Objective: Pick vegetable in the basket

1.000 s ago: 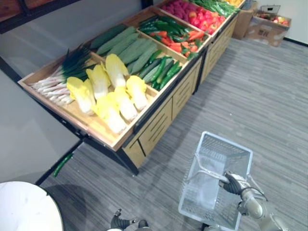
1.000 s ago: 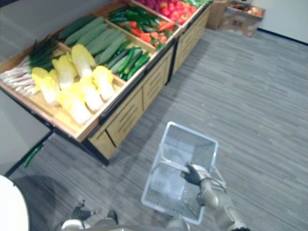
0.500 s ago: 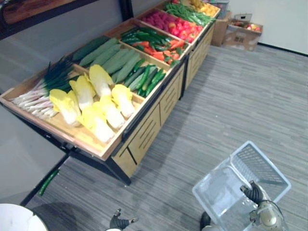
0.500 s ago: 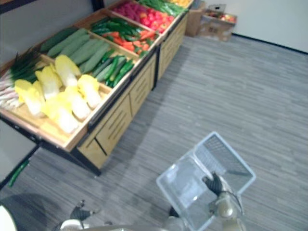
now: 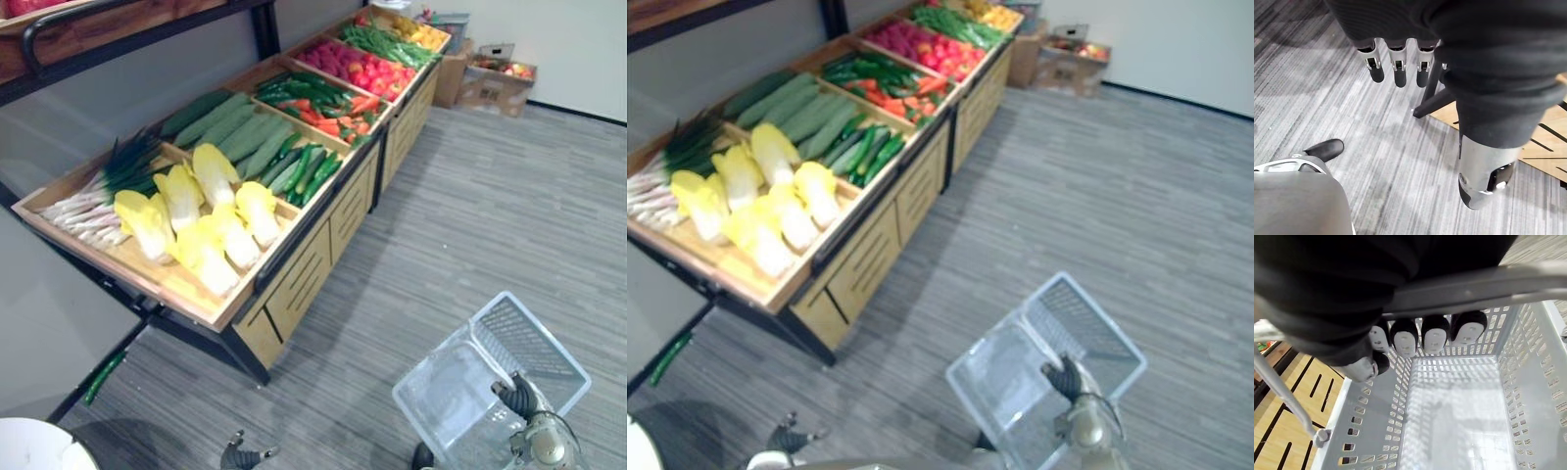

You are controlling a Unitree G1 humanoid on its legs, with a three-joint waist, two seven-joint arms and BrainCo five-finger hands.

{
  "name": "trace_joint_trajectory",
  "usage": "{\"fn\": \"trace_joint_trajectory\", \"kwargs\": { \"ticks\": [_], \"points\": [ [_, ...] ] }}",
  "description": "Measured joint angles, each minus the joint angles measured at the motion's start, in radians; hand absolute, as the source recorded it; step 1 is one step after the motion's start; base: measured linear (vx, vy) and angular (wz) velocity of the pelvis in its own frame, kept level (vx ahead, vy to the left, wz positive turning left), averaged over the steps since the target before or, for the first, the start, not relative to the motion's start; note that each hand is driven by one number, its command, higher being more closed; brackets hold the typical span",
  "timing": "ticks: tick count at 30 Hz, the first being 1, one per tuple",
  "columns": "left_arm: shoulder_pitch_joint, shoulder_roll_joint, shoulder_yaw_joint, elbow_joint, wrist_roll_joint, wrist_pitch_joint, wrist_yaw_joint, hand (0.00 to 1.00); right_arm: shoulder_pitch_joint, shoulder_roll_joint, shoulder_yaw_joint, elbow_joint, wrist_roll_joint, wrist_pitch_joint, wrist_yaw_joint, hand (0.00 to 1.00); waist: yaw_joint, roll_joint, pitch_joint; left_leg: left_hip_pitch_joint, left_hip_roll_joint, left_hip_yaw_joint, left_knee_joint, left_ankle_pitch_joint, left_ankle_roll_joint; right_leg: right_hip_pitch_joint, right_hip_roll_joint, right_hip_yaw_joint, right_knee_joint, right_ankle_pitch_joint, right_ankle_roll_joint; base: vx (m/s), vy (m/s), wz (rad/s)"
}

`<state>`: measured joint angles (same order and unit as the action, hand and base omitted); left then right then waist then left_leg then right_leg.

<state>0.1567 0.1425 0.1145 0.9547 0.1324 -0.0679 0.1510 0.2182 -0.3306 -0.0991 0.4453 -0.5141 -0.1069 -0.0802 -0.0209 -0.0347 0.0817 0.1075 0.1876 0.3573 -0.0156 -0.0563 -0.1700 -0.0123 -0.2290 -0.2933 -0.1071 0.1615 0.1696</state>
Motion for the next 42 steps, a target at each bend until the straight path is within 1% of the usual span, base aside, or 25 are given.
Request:
{"fn": "trace_joint_trajectory", "kwargs": {
  "ticks": [1,4,5,7,10,12,13,17,20,24,29,32,34,35,36,37,38,39,40,41,42],
  "points": [
    [0.0,0.0,0.0,0.0,0.0,0.0,0.0,0.0,0.0,-0.001,0.0,0.002,-0.001,-0.001,0.0,1.0,0.0,0.0,0.0,0.0,0.0,0.0,0.0,0.0,0.0,0.0,0.0,0.0,0.0,0.0,0.0,0.0,0.0,0.0],
    [0.004,0.001,-0.001,0.0,0.002,-0.01,-0.001,0.0,-0.006,-0.024,0.001,0.04,-0.057,-0.02,0.0,1.0,0.001,-0.001,-0.007,0.0,0.0,0.0,0.0,0.0,0.0,0.0,-0.001,-0.001,0.0,0.0,0.0,0.0,0.0,0.0],
    [0.004,0.003,-0.002,0.0,0.009,-0.012,-0.002,0.0,-0.013,-0.05,0.001,0.074,-0.077,-0.036,0.0,1.0,0.002,-0.001,-0.008,0.001,-0.002,-0.001,0.0,0.0,0.0,0.002,-0.002,-0.002,0.0,0.0,0.0,-0.01,0.006,0.03],
    [0.007,0.01,-0.004,0.0,0.013,-0.016,-0.004,0.0,-0.024,-0.089,0.001,0.111,-0.11,-0.043,0.0,1.0,0.003,-0.001,-0.008,0.001,-0.004,-0.003,0.0,0.0,0.001,0.003,-0.004,-0.003,0.0,0.0,0.0,-0.01,0.003,0.02],
    [0.01,0.024,-0.012,0.001,0.03,-0.018,-0.006,0.0,-0.044,-0.164,0.0,0.198,-0.149,-0.049,-0.003,1.0,0.003,0.0,-0.009,0.001,-0.005,-0.006,0.0,0.001,0.001,0.006,-0.005,-0.006,0.0,0.0,0.0,0.0,0.0,0.0],
    [0.015,0.024,-0.014,0.001,0.03,-0.018,-0.008,0.0,-0.055,-0.197,0.0,0.242,-0.16,-0.05,-0.004,1.0,0.001,0.002,-0.011,0.001,-0.006,-0.007,0.0,0.001,0.002,0.006,-0.006,-0.007,0.0,0.0,0.0,0.0,0.0,0.0],
    [0.02,0.027,-0.031,0.001,0.031,-0.019,-0.012,0.0,-0.06,-0.226,-0.001,0.278,-0.187,-0.049,-0.008,1.0,0.001,0.006,-0.013,0.001,-0.007,-0.007,0.0,0.001,0.002,0.006,-0.007,-0.007,0.0,0.0,0.0,0.0,0.0,0.0],
    [0.033,0.027,-0.043,0.002,0.041,-0.021,-0.024,0.0,-0.061,-0.281,-0.001,0.341,-0.227,-0.047,-0.027,1.0,-0.002,0.011,-0.016,0.001,-0.008,-0.008,-0.001,0.002,0.002,0.006,-0.007,-0.007,0.0,0.0,0.0,0.0,0.0,0.0],
    [0.038,0.027,-0.053,0.003,0.041,-0.023,-0.03,0.0,-0.06,-0.297,-0.001,0.371,-0.24,-0.046,-0.039,1.0,-0.004,0.017,-0.021,0.001,-0.009,-0.008,-0.001,0.002,0.002,0.006,-0.008,-0.007,0.0,0.0,0.0,0.0,0.0,0.0],
    [0.038,0.027,-0.071,0.003,0.041,-0.04,-0.035,0.0,-0.069,-0.311,-0.001,0.406,-0.271,-0.048,-0.043,1.0,-0.005,0.028,-0.028,0.003,-0.012,-0.007,-0.015,0.011,0.002,0.006,-0.009,-0.007,0.0,0.0,0.0,0.0,0.0,0.0],
    [0.044,0.027,-0.079,0.004,0.041,-0.042,-0.04,0.0,-0.118,-0.313,-0.001,0.464,-0.271,-0.046,-0.047,1.0,-0.006,0.028,-0.028,0.007,-0.013,0.003,-0.018,0.016,0.003,-0.003,-0.009,0.002,0.0,0.0,0.0,0.0,0.0,-0.04],
    [0.061,0.027,-0.079,0.006,0.04,-0.042,-0.039,0.0,-0.133,-0.313,-0.001,0.469,-0.271,-0.045,-0.047,1.0,-0.007,0.028,-0.028,0.019,-0.01,0.021,-0.018,0.014,0.0,-0.003,-0.004,0.017,0.0,0.0,0.0,0.0,-0.005,-0.16],
    [0.057,0.026,-0.079,0.015,0.04,-0.042,-0.039,0.0,-0.137,-0.313,-0.004,0.465,-0.27,-0.045,-0.049,1.0,-0.01,0.031,-0.026,0.013,0.001,0.023,-0.011,0.012,-0.004,-0.02,0.002,0.02,0.024,-0.008,-0.011,-0.01,-0.013,-0.07],
    [0.049,0.026,-0.079,0.024,0.038,-0.04,-0.038,0.0,-0.138,-0.313,-0.009,0.455,-0.267,-0.044,-0.05,1.0,-0.011,0.037,-0.023,0.001,0.01,0.02,0.0,0.01,-0.007,-0.041,0.005,0.02,0.061,-0.021,-0.029,0.0,0.0,0.0],
    [0.046,0.026,-0.079,0.025,0.038,-0.04,-0.037,0.0,-0.137,-0.313,-0.011,0.449,-0.265,-0.042,-0.05,1.0,-0.012,0.039,-0.021,-0.003,0.013,0.018,0.006,0.008,-0.009,-0.05,0.006,0.019,0.078,-0.03,-0.034,-0.01,-0.023,0.05],
    [0.037,0.026,-0.078,0.025,0.037,-0.039,-0.036,0.0,-0.136,-0.313,-0.011,0.428,-0.261,-0.034,-0.05,1.0,-0.017,0.044,-0.008,-0.003,0.021,0.014,0.019,0.005,-0.012,-0.059,0.006,0.018,0.116,-0.053,-0.031,-0.03,-0.04,0.12],
    [0.033,0.026,-0.075,0.025,0.036,-0.039,-0.035,0.0,-0.137,-0.313,-0.012,0.411,-0.26,-0.031,-0.05,1.0,-0.03,0.05,0.004,-0.018,0.041,0.01,0.061,-0.022,-0.019,-0.071,0.006,0.012,0.172,-0.099,-0.039,-0.02,-0.038,0.12],
    [0.033,0.025,-0.071,0.025,0.034,-0.039,-0.034,0.0,-0.137,-0.313,-0.012,0.403,-0.259,-0.029,-0.05,1.0,-0.03,0.056,0.009,-0.03,0.053,0.005,0.095,-0.04,-0.023,-0.076,0.006,0.006,0.202,-0.121,-0.037,-0.04,-0.051,0.11],
    [0.035,0.024,-0.068,0.026,0.031,-0.038,-0.031,0.0,-0.135,-0.313,-0.012,0.387,-0.252,-0.028,-0.05,1.0,-0.032,0.068,0.019,-0.049,0.079,-0.006,0.153,-0.082,-0.023,-0.084,0.011,0.002,0.249,-0.152,-0.035,-0.02,-0.073,-0.03],
    [0.037,0.015,-0.065,0.027,0.028,-0.036,-0.025,0.0,-0.133,-0.313,-0.012,0.375,-0.24,-0.029,-0.053,1.0,-0.031,0.101,0.021,-0.051,0.121,-0.008,0.194,-0.104,-0.024,-0.089,0.027,-0.005,0.307,-0.183,-0.051,0.01,-0.143,-0.04],
    [0.046,0.004,-0.052,0.039,0.027,-0.036,-0.017,0.0,-0.125,-0.311,-0.009,0.367,-0.221,-0.029,-0.055,1.0,-0.029,0.108,0.027,-0.051,0.148,-0.009,0.221,-0.11,-0.026,-0.124,0.022,-0.05,0.458,-0.251,-0.077,0.05,-0.154,-0.05]
  ]
}}
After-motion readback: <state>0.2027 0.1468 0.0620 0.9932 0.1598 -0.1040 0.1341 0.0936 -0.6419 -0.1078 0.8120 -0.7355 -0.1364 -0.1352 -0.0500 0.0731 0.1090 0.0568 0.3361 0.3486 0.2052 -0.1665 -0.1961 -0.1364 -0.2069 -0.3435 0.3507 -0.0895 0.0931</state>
